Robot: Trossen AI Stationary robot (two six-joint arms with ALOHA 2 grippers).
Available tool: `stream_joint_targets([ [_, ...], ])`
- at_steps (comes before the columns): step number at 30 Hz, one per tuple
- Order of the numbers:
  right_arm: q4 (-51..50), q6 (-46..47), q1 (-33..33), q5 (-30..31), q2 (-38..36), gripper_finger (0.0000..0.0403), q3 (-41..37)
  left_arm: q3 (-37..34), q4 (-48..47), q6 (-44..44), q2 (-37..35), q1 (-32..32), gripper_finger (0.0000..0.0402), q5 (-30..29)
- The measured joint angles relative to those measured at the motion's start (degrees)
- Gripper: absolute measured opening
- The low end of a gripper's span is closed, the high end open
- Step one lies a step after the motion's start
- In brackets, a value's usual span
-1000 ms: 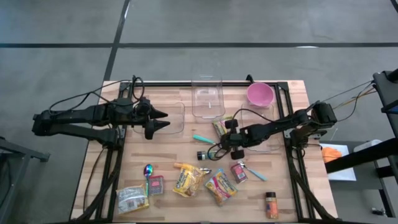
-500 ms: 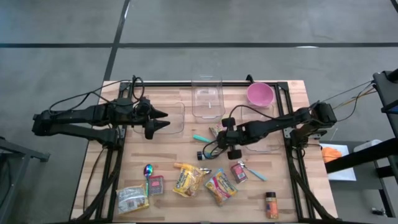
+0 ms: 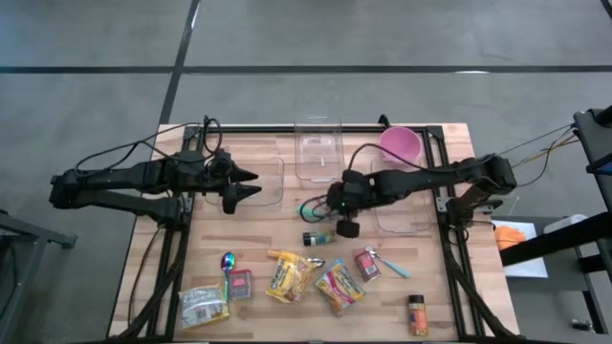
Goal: Pick & Place Food Item
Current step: Put the green noodle pack into the middle transparent bin
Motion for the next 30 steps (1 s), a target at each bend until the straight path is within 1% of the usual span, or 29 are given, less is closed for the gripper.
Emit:
stream_joint_targets([
  [4,-0.01,3.34,-1.13,-2.54,0.0,0.0007,2.71,0.0,0.02,-0.37,0.0,0.0,0.0258,0.0],
  [12,-0.07,9.63,-4.31,-5.41,0.0,0.0007,8.91,0.0,0.02,-0.42,0.0,0.0,0.0258,0.0],
  [17,0.51,10.45,-6.69,-6.25,0.0,0.0007,13.4,0.0,0.02,-0.42,0.0,0.0,0.0258,0.0],
  [21,0.92,11.44,-9.21,-8.44,0.0,0.0007,16.15,0.0,0.04,-0.42,0.0,0.0,0.0258,0.01],
  [26,1.16,11.71,-13.06,-8.65,0.01,0.0007,18.92,0.0,0.04,-0.42,0.0,0.0,0.0258,0.0],
  [30,3.77,13.84,-17.29,-9.28,0.0,0.0007,20.01,0.0,0.1,-0.38,0.0,0.0,0.0258,0.0],
])
